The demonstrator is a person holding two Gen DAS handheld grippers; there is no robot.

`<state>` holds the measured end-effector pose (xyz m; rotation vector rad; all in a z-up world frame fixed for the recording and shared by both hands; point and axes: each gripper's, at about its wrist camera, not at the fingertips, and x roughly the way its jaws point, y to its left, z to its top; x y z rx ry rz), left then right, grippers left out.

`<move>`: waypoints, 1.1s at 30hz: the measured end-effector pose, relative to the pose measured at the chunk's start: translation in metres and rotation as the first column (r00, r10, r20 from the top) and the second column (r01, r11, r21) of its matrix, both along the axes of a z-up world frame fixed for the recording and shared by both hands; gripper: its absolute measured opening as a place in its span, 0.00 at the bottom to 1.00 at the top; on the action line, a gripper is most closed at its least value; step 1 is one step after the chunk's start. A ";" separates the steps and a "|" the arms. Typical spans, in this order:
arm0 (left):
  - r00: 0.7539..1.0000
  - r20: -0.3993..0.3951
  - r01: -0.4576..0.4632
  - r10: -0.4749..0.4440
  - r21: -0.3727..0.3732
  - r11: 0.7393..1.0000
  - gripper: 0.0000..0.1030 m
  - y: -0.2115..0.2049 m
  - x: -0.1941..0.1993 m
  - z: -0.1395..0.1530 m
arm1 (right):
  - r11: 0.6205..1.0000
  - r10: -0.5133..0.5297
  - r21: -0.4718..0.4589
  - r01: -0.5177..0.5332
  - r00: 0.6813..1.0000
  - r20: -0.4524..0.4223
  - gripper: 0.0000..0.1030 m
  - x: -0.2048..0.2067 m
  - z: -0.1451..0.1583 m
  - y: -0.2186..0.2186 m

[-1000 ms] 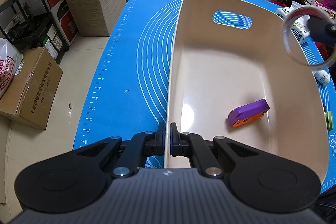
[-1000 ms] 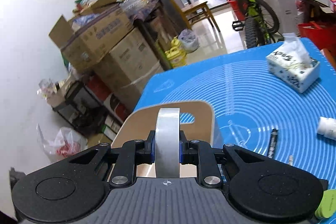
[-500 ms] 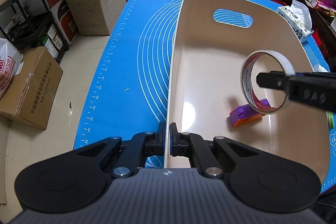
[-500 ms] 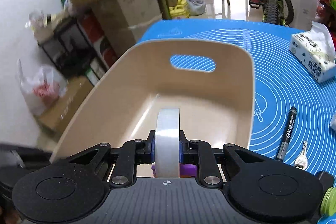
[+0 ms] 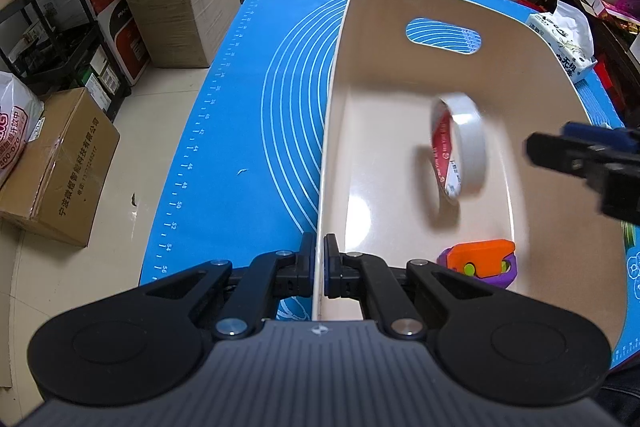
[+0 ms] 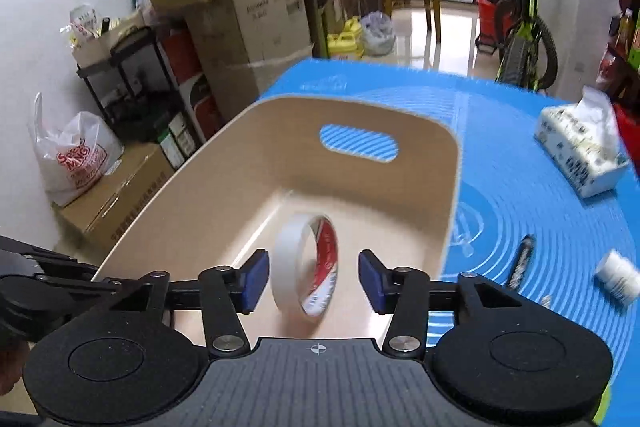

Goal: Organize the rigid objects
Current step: 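Carry the tape roll into the basket with the right tool and release, then move the right tool back and grasp the white charger plug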

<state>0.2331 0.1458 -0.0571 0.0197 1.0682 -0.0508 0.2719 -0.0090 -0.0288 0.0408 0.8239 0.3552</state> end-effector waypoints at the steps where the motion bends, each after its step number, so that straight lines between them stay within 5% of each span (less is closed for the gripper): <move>1: 1.000 0.000 0.000 0.000 0.000 1.000 0.05 0.000 0.000 0.000 | 1.000 -0.003 -0.003 0.003 1.000 0.018 0.63 -0.003 0.004 -0.004; 16: 1.000 0.005 -0.002 0.002 -0.010 1.000 0.05 0.002 -0.001 0.002 | 0.982 -0.185 -0.010 0.187 0.976 0.112 0.69 -0.039 0.032 -0.106; 33: 1.000 0.005 -0.002 0.002 -0.010 1.000 0.05 0.002 -0.001 0.002 | 0.960 -0.257 -0.123 0.251 0.965 -0.043 0.69 -0.053 -0.059 -0.133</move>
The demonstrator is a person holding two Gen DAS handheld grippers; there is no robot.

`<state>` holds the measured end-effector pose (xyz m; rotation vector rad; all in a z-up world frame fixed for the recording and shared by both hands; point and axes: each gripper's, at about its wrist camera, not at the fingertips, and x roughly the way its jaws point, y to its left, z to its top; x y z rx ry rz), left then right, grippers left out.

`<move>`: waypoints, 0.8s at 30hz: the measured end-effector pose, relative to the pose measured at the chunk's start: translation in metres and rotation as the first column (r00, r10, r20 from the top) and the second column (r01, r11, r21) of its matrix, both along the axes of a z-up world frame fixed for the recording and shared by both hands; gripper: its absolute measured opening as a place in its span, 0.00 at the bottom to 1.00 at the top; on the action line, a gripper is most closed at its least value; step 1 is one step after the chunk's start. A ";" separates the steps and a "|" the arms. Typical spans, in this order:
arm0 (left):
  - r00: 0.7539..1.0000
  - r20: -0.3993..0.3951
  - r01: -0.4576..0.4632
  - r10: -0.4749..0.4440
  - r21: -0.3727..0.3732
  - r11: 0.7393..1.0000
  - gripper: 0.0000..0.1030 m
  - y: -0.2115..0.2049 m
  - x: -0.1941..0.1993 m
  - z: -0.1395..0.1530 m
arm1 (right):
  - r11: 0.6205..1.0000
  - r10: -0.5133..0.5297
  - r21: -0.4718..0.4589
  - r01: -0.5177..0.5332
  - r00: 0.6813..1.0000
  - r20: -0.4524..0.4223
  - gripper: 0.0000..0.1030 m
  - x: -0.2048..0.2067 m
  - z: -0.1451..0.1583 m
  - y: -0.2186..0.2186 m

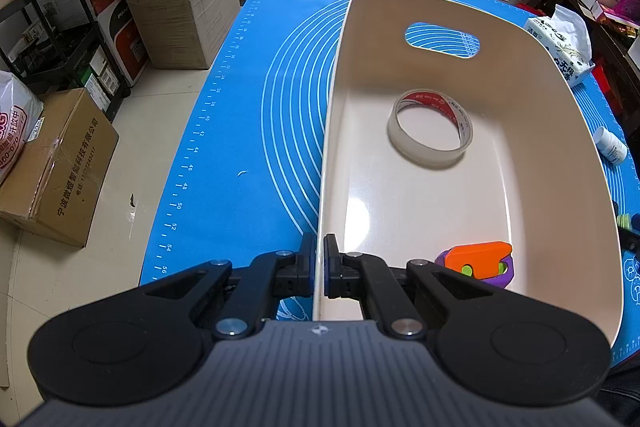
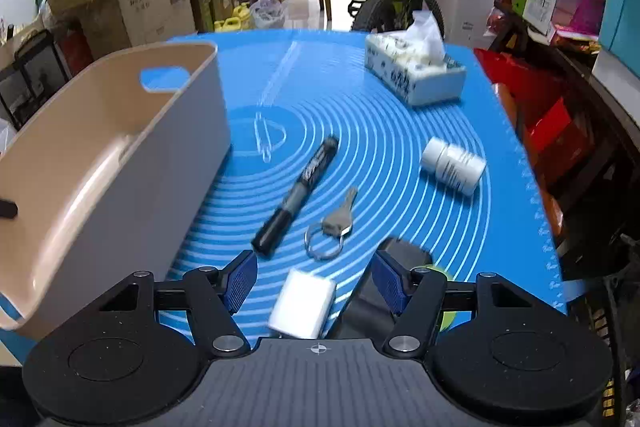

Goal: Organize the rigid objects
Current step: 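Move the right tool back and grasp the white charger plug, then carry the charger plug into the basket with the right tool and release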

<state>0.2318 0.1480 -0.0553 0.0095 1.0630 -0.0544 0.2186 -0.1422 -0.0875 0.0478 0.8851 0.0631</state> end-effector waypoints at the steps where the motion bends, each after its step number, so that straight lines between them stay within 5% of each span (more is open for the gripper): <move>1: 1.000 0.000 0.000 0.000 0.000 1.000 0.05 0.000 0.000 0.000 | 1.000 0.001 0.002 -0.001 1.000 -0.005 0.69 -0.001 -0.005 0.000; 9: 1.000 0.000 0.000 0.000 0.001 1.000 0.05 0.000 0.000 0.000 | 0.999 0.032 -0.015 -0.033 0.997 -0.071 0.56 0.002 -0.034 0.013; 19: 1.000 0.000 0.000 0.000 0.001 1.000 0.05 0.000 0.000 0.000 | 0.999 0.023 -0.047 -0.027 0.996 -0.084 0.55 0.011 -0.042 0.016; 24: 1.000 0.000 0.000 0.000 0.001 1.000 0.05 0.000 0.000 0.000 | 0.999 -0.017 -0.033 0.015 0.996 -0.083 0.44 0.008 -0.049 0.021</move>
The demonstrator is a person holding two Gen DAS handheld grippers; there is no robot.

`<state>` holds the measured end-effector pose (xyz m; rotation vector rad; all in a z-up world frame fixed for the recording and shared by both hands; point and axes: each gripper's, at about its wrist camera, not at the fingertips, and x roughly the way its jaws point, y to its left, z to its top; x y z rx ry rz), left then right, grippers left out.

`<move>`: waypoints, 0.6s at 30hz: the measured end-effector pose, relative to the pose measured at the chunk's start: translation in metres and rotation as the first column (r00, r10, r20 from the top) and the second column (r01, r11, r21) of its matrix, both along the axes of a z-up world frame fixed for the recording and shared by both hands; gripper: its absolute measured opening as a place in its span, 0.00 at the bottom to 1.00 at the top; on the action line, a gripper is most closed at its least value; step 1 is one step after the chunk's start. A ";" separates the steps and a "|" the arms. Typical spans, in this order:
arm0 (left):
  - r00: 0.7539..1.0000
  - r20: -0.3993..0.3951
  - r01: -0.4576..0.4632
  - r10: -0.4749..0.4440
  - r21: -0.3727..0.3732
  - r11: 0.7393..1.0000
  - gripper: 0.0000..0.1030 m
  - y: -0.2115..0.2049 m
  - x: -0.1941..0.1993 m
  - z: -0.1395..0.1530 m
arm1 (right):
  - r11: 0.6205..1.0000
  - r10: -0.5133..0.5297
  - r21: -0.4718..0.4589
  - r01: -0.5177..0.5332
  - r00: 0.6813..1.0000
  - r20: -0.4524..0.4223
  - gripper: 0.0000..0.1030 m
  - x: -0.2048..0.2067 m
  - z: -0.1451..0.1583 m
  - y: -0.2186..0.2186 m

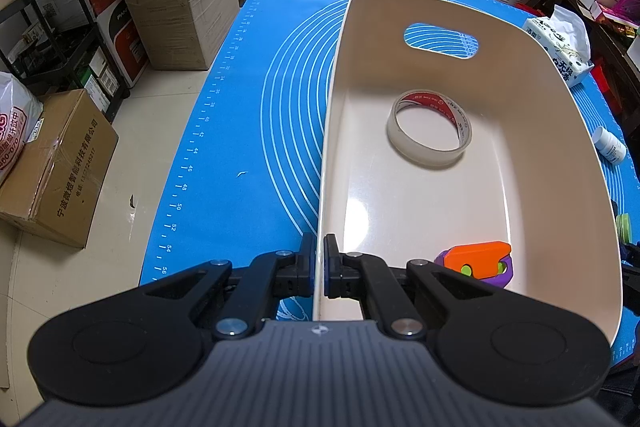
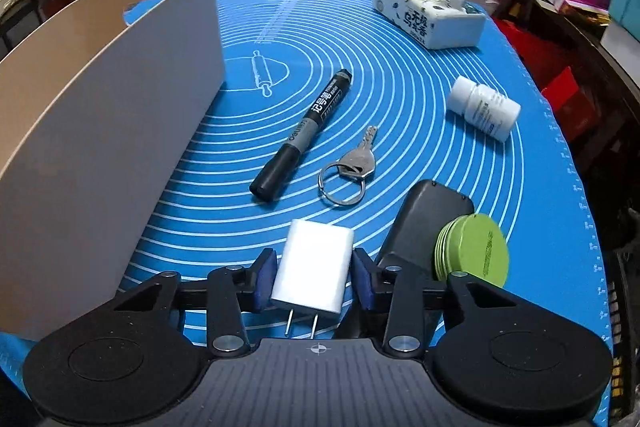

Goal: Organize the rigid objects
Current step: 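Carry the charger plug into the basket with the right tool and release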

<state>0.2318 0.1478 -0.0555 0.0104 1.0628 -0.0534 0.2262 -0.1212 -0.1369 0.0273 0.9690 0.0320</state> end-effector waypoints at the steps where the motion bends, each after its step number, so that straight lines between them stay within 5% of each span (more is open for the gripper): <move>1: 1.000 0.000 0.000 0.000 0.001 1.000 0.05 0.000 0.000 0.000 | 1.000 -0.002 -0.003 0.002 1.000 0.008 0.44 -0.002 0.000 0.002; 8: 1.000 0.002 0.002 -0.002 -0.004 1.000 0.05 0.000 0.001 0.001 | 0.999 -0.032 0.020 0.031 0.999 0.043 0.41 -0.006 0.008 0.000; 18: 1.000 0.002 0.002 -0.002 -0.004 1.000 0.05 0.000 0.001 0.002 | 1.000 -0.017 0.026 0.013 0.986 0.163 0.41 -0.008 0.056 0.006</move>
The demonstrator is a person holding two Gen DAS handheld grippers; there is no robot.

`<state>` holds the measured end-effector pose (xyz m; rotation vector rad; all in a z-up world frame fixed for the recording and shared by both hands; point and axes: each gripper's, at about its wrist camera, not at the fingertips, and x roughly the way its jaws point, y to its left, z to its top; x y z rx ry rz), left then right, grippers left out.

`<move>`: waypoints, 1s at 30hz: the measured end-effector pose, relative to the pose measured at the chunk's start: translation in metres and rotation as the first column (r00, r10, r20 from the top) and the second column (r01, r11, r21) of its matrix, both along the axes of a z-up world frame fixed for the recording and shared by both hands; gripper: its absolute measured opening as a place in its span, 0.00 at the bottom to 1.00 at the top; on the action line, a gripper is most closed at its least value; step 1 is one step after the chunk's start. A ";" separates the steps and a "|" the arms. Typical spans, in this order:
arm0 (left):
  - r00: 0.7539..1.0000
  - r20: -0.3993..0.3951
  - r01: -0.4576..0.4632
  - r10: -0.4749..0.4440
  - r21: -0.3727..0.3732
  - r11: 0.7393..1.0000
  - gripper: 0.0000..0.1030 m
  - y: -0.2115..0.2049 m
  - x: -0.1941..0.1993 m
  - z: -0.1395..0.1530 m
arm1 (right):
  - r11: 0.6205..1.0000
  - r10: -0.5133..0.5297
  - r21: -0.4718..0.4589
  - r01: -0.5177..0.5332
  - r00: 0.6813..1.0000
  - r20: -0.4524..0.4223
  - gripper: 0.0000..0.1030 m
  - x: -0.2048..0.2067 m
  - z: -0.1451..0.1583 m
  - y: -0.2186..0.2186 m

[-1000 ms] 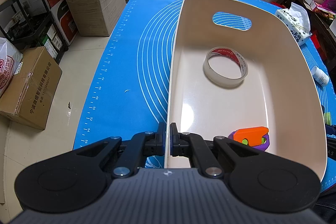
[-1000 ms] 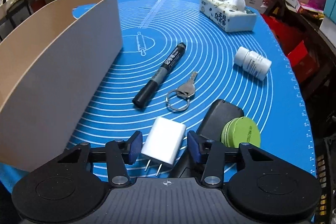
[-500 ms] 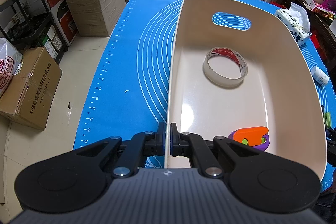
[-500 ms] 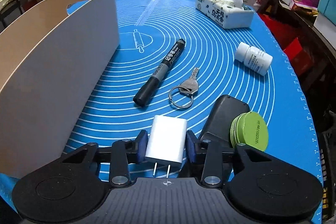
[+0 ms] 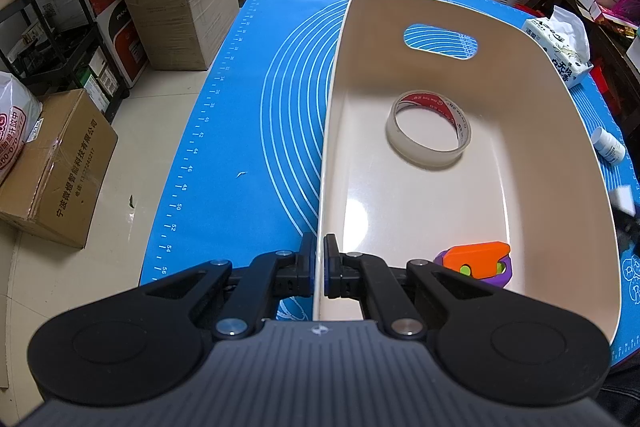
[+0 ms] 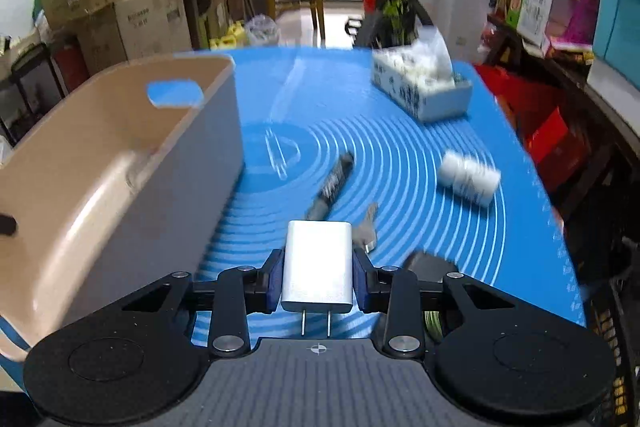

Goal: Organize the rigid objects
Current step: 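Carry the charger plug into the basket with the right tool and release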

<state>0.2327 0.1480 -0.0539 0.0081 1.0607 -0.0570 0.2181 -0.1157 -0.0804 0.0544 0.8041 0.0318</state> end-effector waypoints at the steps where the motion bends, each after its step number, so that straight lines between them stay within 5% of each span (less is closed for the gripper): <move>1: 1.000 0.000 0.000 0.000 0.000 1.000 0.05 0.000 0.000 0.000 | 1.000 0.002 0.001 -0.002 1.000 0.016 0.41 0.001 0.007 0.002; 18: 1.000 -0.001 0.000 0.000 0.001 1.000 0.05 -0.001 0.000 0.000 | 0.991 0.130 0.015 -0.136 0.969 0.209 0.41 0.025 0.079 0.067; 25: 1.000 0.000 0.001 -0.001 0.002 1.000 0.05 -0.001 0.000 0.000 | 0.973 0.227 -0.005 -0.230 0.960 0.163 0.41 0.038 0.072 0.109; 30: 1.000 0.000 0.001 -0.001 0.003 1.000 0.05 -0.001 0.000 0.000 | 0.954 0.298 0.018 -0.299 0.953 0.046 0.41 0.046 0.053 0.132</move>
